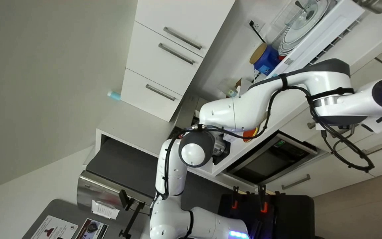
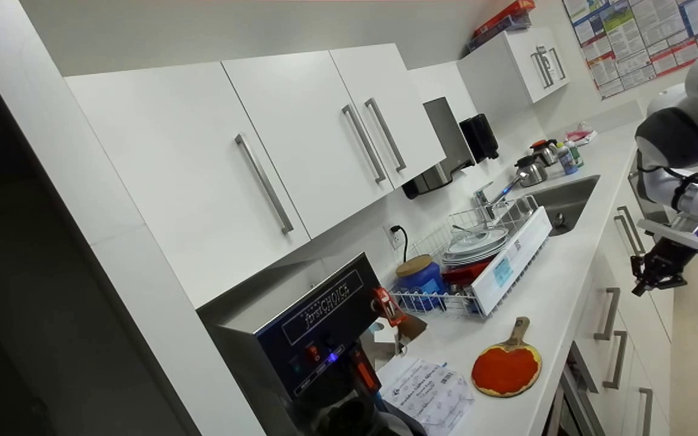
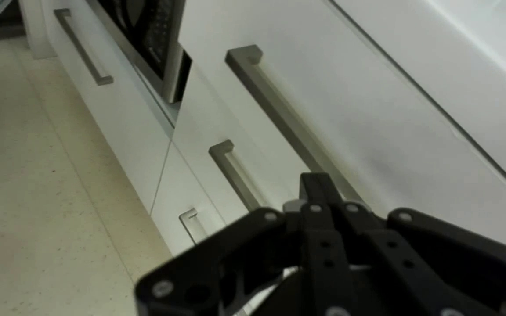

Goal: Close the top drawer

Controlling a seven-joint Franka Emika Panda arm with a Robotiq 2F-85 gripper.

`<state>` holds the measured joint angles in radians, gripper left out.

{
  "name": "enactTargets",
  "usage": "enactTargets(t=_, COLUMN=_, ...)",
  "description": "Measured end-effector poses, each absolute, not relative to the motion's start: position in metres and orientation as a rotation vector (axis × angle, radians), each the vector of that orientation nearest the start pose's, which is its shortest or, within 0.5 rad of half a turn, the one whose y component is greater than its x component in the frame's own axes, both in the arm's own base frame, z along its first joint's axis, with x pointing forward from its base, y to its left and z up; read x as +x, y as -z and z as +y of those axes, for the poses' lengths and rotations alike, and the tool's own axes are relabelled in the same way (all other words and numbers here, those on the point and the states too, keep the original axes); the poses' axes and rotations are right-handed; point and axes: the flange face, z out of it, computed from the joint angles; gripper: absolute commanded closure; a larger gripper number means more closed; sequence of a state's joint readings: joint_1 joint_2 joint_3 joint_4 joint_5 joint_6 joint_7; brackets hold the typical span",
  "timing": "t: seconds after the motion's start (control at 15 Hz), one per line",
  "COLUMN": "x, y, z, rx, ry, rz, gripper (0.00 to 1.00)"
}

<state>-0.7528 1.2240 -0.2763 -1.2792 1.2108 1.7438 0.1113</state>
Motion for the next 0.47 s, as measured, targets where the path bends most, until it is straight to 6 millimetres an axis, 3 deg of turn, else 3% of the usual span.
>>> enactTargets(t=0.47, x=0.37, y=-0.022, z=-0.479, rx=-1.734, ry=-0.214, rz=1.566, gripper=1.0)
